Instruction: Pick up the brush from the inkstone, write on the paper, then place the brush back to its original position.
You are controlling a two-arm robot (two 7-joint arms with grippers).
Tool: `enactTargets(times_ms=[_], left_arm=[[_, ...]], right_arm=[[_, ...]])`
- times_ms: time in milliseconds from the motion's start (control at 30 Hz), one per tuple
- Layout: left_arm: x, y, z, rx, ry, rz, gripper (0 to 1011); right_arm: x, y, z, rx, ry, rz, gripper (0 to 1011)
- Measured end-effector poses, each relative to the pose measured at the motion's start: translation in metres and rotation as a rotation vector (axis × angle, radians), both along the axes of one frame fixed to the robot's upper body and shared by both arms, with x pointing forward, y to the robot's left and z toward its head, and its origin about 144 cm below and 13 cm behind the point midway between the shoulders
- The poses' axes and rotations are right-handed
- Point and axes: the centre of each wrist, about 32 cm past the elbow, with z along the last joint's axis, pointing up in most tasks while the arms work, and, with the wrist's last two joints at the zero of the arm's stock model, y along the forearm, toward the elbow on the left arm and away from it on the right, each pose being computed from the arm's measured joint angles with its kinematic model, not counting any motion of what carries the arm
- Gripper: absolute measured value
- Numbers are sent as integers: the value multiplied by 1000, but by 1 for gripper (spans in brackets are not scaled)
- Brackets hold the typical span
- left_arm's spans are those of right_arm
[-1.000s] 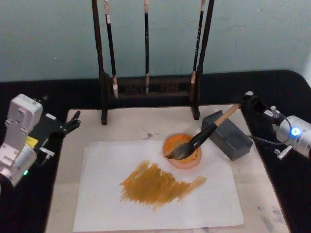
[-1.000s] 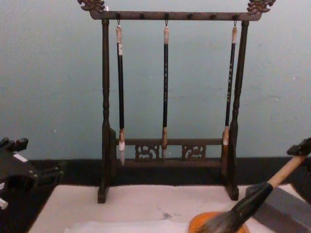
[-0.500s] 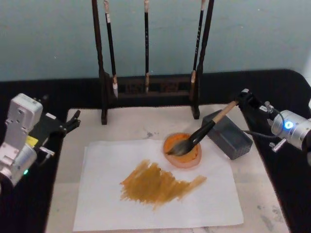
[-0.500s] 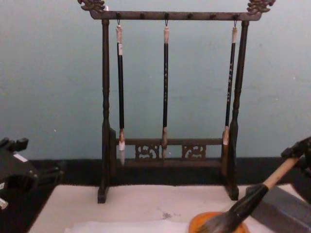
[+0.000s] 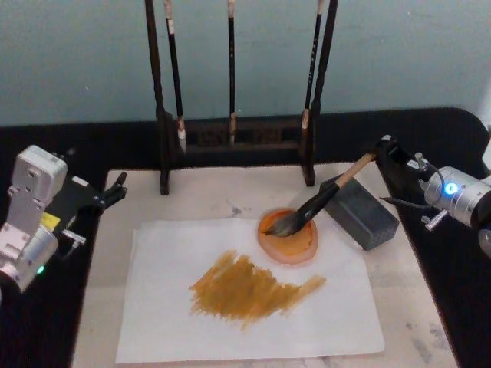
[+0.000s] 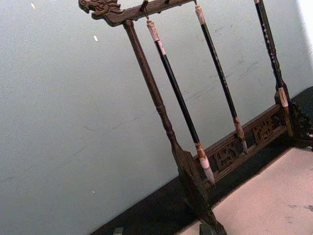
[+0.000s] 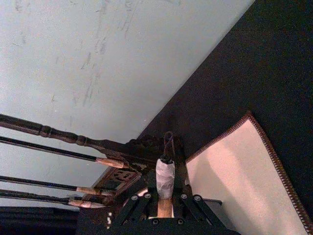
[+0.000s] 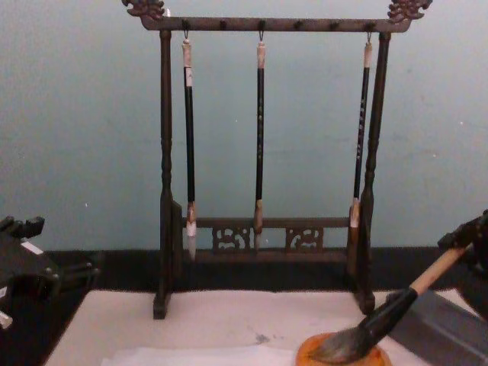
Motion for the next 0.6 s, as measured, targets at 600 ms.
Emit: enactTargets(times_ms=[600], left_arm=[[0, 0, 0, 0, 0, 0, 1010]], right_arm=[[6, 4, -3, 5, 20, -3, 161]])
